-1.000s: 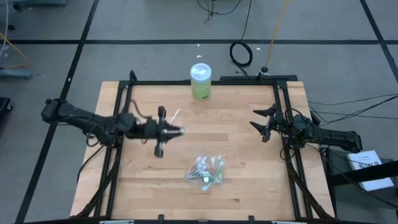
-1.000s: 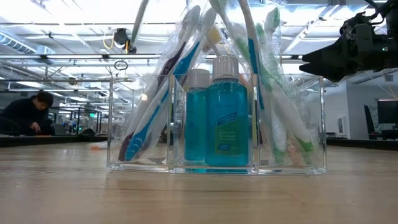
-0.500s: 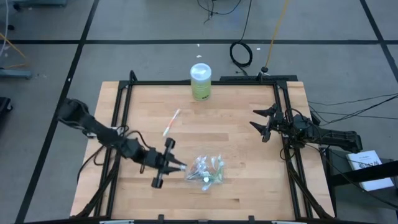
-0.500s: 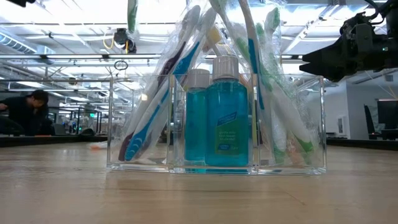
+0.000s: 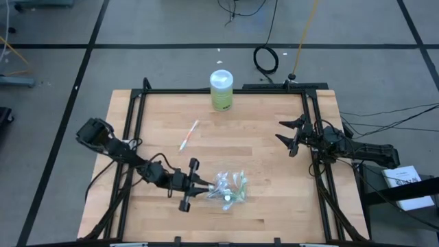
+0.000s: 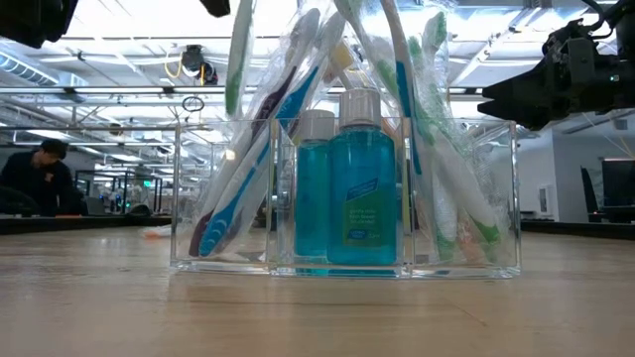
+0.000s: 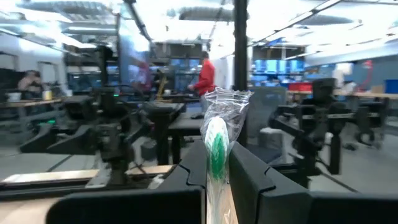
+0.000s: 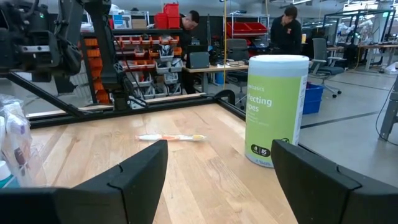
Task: Pick & Place toothbrushing station
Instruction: Put the green toothbrush into the transparent organizer
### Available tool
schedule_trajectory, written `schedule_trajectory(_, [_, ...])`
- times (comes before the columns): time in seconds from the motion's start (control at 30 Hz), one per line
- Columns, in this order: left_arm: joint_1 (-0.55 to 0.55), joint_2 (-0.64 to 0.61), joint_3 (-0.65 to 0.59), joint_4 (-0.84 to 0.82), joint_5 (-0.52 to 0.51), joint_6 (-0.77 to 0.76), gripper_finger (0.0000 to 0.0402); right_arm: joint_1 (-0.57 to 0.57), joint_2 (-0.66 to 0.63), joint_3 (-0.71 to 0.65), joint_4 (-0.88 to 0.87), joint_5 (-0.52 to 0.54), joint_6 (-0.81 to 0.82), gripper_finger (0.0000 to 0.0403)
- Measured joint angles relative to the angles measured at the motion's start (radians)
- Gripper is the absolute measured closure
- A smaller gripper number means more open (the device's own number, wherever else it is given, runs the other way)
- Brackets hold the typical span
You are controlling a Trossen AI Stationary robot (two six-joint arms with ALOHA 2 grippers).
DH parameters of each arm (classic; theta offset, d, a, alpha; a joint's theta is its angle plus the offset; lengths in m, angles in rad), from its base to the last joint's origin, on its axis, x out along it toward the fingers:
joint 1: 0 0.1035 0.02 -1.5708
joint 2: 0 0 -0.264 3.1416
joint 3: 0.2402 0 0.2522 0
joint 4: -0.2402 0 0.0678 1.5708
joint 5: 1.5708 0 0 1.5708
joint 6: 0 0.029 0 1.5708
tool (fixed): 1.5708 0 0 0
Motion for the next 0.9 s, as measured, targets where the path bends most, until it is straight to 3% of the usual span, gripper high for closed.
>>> schedule_trajectory(0.47, [-0.020, 0.065, 0.000, -0.031, -0.213, -0.037, 0.0377, 0.000, 0.000, 0.000, 0.000, 0.000, 0.000, 0.0124])
schedule_trajectory(0.9, [-0.078, 0.070, 0.001, -0.120, -0.488, -0.106, 0.0377, 0.000, 0.000, 0.000, 0.000, 0.000, 0.000, 0.0124])
